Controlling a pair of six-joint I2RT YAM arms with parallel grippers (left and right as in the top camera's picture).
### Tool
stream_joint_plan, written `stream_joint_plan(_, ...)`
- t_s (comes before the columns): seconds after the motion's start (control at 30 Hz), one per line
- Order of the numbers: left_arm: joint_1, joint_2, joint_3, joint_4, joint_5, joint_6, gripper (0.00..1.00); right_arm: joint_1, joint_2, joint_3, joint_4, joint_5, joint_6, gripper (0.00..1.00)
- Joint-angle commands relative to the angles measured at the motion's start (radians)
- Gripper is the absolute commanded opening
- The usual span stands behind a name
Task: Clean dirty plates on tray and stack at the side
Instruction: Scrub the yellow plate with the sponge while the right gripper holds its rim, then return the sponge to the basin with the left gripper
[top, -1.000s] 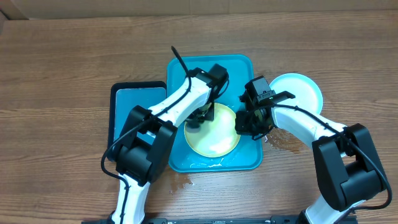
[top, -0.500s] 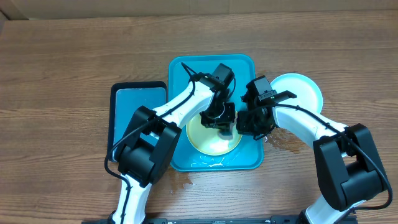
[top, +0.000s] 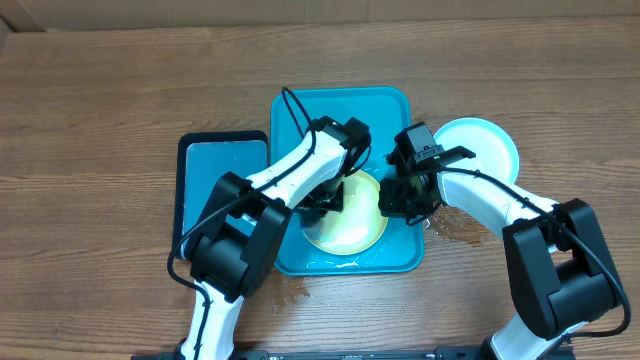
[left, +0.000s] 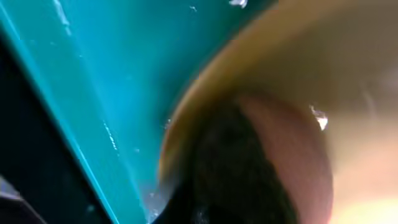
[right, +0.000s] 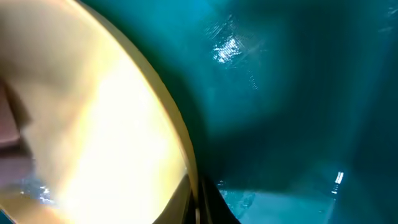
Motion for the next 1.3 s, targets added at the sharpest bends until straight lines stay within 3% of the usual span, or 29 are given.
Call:
stream_joint_plan(0.0,0.062,0.034,-0.004,-0.013,-0.277,-0.090,0.04,-0.010,0.030,-0.024,-0.014,0.094,-0.008,0.04)
stream_joint_plan(0.1,0.089,0.034,0.011,0.008,-0.229,-0.089,0.04,-0.010,0.030,-0.024,-0.014,0.094,-0.008,0.04)
stream_joint_plan(0.37,0.089,0.034,-0.018,0.394,0.579,0.096,0.04,-0.010,0.030,-0.024,-0.014,0.094,-0.007,0.04)
stream_joint_plan(0.5,0.047,0.034,-0.031,0.525,0.749,0.098,0.04,-0.010,0.030,-0.024,-0.014,0.094,-0.007,0.04)
stream_joint_plan(0.6,0.019,0.034,-0.031,0.526,0.752,0.113,0.04,-0.010,0.030,-0.024,-0.016,0.094,-0.007,0.04)
stream_joint_plan(0.73,0.013,0.034,-0.031,0.419,0.699,0.118,0.04,-0.010,0.030,-0.024,-0.023,0.094,-0.008,0.04)
stream_joint_plan(0.97,0.053,-0.003,-0.027,0.186,0.399,0.063,0.04,-0.010,0.030,-0.024,-0.031,0.094,-0.008,0.04)
stream_joint_plan(1.13,0.097,-0.133,-0.026,0.109,0.304,0.063,0.04,-0.010,0.030,-0.024,-0.029,0.094,-0.008,0.04)
stream_joint_plan(1.27,0.170,-0.336,-0.026,0.045,0.233,0.064,0.04,-0.010,0.030,-0.024,-0.030,0.094,-0.008,0.04)
